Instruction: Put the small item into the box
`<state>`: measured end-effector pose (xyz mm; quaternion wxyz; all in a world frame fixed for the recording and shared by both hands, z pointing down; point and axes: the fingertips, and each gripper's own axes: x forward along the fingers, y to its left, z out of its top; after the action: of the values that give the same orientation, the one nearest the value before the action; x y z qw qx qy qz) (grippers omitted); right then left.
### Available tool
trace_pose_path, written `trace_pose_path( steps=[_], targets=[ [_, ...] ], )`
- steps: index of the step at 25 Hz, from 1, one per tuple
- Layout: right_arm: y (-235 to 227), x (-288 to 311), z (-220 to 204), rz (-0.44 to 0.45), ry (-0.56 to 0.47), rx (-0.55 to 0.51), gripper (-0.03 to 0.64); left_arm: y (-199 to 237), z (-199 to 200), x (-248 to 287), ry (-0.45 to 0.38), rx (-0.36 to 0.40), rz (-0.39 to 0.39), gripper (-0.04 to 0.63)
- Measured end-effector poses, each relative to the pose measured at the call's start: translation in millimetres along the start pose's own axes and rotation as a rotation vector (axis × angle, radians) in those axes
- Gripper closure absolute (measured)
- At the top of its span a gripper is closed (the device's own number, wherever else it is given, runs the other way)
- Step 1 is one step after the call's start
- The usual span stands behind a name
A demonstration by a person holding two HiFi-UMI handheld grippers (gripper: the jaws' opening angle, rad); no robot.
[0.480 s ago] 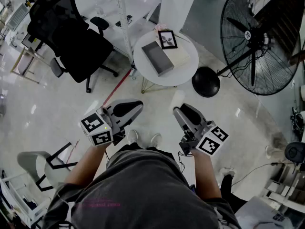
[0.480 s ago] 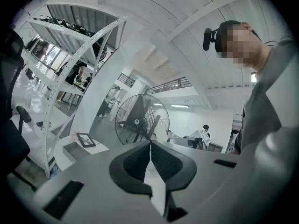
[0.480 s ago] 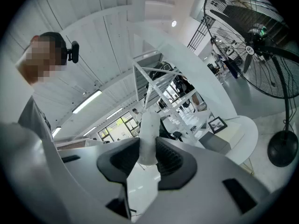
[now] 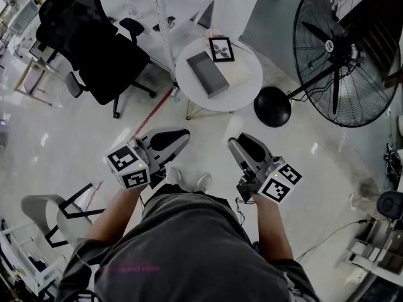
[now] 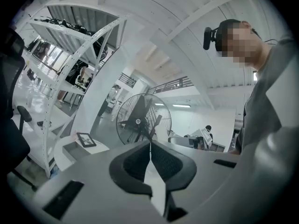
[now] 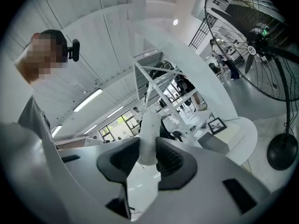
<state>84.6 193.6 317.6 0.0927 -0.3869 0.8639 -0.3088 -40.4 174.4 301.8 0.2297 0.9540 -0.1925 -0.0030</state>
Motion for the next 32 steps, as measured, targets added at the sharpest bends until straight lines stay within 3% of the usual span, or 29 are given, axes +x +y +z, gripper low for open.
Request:
trace_pose_path(
  steps=[21,32],
  targets=[
    [-46.0,-66.7,-13.4,-0.031,0.044,0.057,0.499,-48.0,-37.7,32.4,0.008,-0.008,0.069,0.572],
    [-69.8,-54.0,4.8,-0.022,0.037,0.055,0.499,-22.0,-26.5,52.6,-0.008,-0.010,0.077,0.572]
  ],
)
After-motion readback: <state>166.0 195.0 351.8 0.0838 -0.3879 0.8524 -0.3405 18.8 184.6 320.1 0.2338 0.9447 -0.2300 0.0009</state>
